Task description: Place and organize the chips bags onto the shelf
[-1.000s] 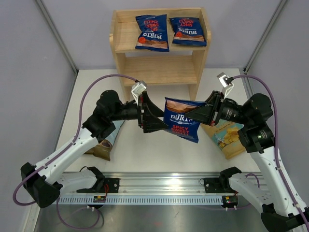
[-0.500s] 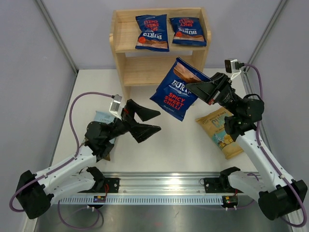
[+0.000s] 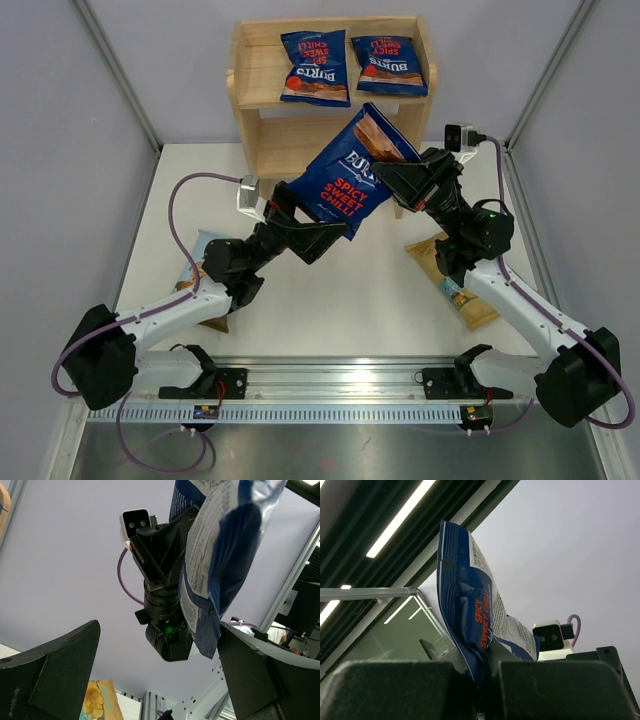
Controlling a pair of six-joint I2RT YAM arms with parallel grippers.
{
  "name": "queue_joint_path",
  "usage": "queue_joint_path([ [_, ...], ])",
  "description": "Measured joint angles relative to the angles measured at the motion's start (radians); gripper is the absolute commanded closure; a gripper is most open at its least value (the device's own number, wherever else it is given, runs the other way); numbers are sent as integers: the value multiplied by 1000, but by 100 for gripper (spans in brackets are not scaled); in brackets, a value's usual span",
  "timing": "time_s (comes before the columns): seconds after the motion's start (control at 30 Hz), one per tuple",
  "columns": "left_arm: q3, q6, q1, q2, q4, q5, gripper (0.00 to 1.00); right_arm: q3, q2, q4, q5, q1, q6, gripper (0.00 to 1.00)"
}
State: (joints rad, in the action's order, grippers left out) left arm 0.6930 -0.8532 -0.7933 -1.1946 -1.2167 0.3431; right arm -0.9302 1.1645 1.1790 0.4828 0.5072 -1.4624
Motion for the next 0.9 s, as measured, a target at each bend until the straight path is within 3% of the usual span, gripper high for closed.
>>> queue_joint_path([
  [0.1,10,-11,-1,-21,-19,-9,3,30,-2,24,-48,2,2,100],
  [0.33,10,-3,-5,-11,-43,-68,23,94,-6,23,-98,3,31,100],
  [0.37,10,0,-4,-8,-45,-72,28,96,-6,21,-100,3,35,100],
  [0.47,10,8,-5,5,-54,-89,56,97,-6,25,-101,3,45,100],
  [0.63,9,20,-8,23,-53,-119,80,123,-5,47,-127,6,57,100],
  [0.73,7,28,-12,35,-34,-132,92,123,-3,48,-126,9,64,82],
  [0.77,7,32,-13,41,-21,-138,94,123,-4,48,-126,9,70,59],
  [0.83,6,42,-11,63,12,-161,98,123,-7,43,-126,8,83,38],
  [0.87,6,50,-10,81,41,-171,99,123,-21,12,-124,9,117,20],
  [0.9,7,56,-8,99,62,-178,99,123,-31,-7,-126,9,124,13],
])
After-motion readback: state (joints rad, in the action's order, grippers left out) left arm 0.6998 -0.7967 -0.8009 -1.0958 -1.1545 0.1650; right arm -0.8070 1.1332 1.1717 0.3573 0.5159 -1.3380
